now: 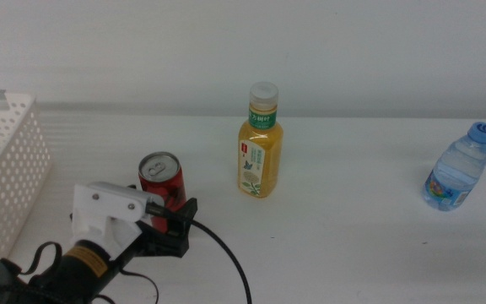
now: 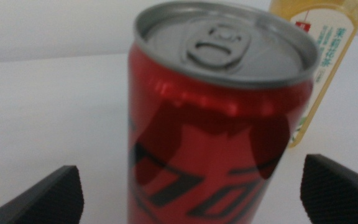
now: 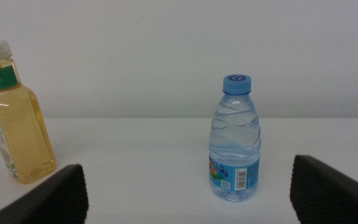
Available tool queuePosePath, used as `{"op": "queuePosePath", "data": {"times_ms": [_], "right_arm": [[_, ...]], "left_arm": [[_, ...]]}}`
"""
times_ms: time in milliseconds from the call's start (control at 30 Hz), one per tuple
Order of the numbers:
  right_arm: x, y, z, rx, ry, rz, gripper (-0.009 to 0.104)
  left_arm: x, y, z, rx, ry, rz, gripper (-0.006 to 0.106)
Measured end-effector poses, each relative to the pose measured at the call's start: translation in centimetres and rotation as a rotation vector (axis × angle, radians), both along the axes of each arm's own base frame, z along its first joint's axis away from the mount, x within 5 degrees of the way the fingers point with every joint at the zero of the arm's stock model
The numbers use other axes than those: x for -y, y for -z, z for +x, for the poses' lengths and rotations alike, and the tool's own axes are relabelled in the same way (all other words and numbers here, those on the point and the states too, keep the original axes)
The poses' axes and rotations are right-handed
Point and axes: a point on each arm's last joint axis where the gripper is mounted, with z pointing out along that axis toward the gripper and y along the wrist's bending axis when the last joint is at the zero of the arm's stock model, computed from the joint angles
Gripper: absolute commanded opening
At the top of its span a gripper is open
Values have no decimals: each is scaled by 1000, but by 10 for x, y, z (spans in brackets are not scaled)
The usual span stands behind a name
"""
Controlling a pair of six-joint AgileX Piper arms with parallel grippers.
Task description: Use arms to grab the bottles and put them into the dustbin to the left of the table.
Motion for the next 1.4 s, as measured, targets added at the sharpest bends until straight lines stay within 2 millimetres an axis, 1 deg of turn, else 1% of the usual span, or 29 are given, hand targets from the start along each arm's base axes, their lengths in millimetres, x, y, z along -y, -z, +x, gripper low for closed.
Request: {"op": "queuePosePath", "data": {"times_ms": [233,367,633,833,1133,1400], "right_arm": [[0,0,0,0,0,0,86],[0,0,0,0,0,0,86],[0,0,0,0,0,0,86],[0,0,0,0,0,0,86],[0,0,0,0,0,0,86],[0,0,0,0,0,0,86]], "left_arm": [[8,-3,12,0,28,2,94],[10,-3,15,-7,35,7,94],[10,7,16,-39,30,15,94],[13,11,24,-43,25,-3,94],[19,7,35,-29,26,-10,94],[21,6,41,-36,25,-8,94]]}}
